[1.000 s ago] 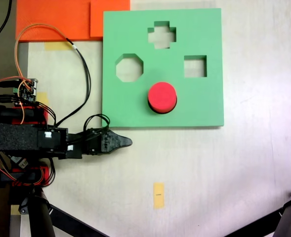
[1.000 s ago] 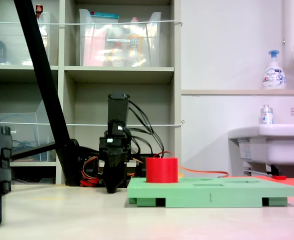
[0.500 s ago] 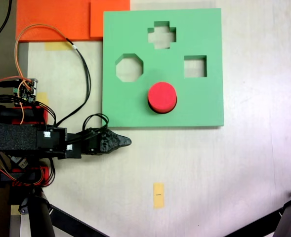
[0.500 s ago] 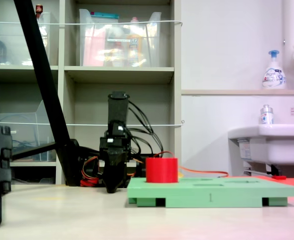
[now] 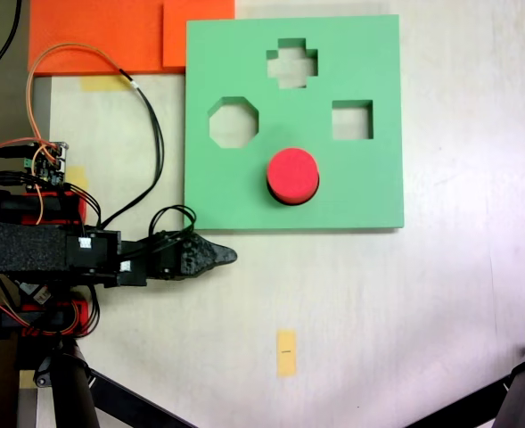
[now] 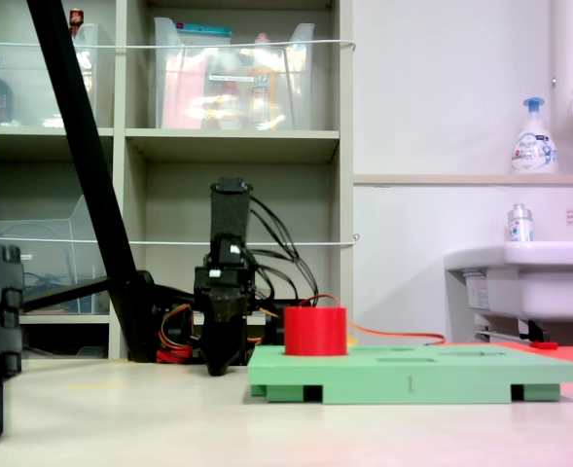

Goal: Put the cylinder block into the corresponding hole

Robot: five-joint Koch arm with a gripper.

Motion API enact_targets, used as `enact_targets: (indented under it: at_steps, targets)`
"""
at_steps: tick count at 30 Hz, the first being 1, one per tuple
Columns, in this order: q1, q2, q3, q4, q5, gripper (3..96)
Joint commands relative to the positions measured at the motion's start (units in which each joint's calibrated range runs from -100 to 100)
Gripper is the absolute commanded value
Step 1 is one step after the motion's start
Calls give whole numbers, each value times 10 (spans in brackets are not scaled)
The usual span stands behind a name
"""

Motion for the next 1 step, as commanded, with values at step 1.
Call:
enact_targets:
  at_steps: [1]
  targets:
    - [3,-5,-9,-62,-2,497]
